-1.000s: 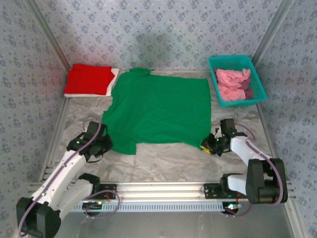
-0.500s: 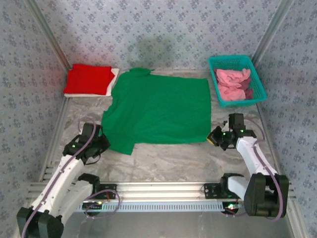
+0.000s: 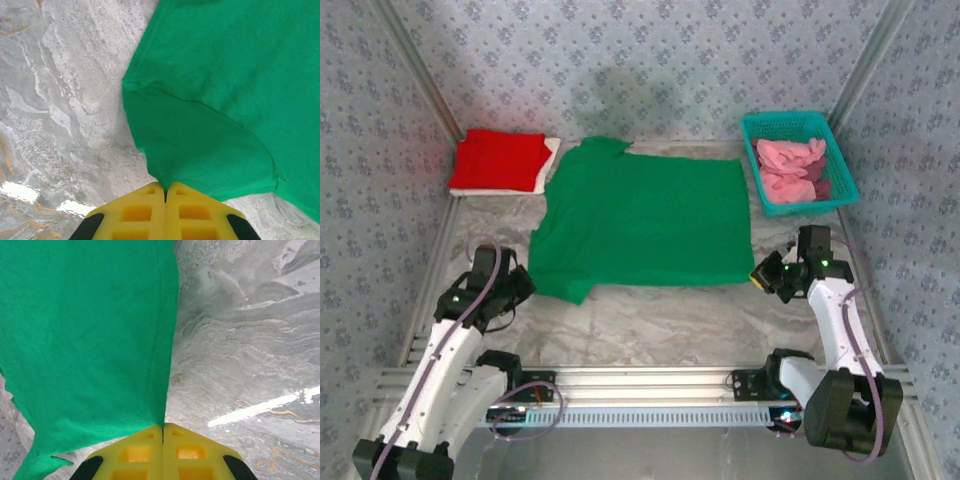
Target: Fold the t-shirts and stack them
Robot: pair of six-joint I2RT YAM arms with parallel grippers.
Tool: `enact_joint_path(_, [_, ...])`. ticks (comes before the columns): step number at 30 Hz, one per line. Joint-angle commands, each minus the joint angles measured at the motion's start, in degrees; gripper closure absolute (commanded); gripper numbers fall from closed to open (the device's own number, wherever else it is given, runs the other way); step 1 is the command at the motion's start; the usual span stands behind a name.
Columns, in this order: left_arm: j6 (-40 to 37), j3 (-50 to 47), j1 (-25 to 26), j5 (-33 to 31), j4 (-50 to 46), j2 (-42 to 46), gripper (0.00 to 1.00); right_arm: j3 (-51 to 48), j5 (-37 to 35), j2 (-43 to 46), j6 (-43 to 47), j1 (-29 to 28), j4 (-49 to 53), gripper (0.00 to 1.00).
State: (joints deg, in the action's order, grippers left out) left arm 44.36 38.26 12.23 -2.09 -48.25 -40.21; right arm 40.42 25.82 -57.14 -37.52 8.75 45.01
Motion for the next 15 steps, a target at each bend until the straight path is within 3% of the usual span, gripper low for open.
enact_joint_path(1, [-0.21, 0.59, -0.47, 1.20, -1.25, 0.16, 1.00, -1.68, -1.22, 0.07, 0.98, 0.39, 1.98, 1.00])
enact_joint_path(6, [1.97, -2.09, -0.45, 5.27, -0.78, 1.57, 1.00, -6.85, -1.65, 0.46, 0.97, 0.34, -0.02, 1.00])
enact_joint_path(15, [3.92, 1.64, -0.02, 5.49, -8.48, 10.69, 1.00, -6.54, -2.74, 6.70, 0.25, 0.13, 3.58, 1.00])
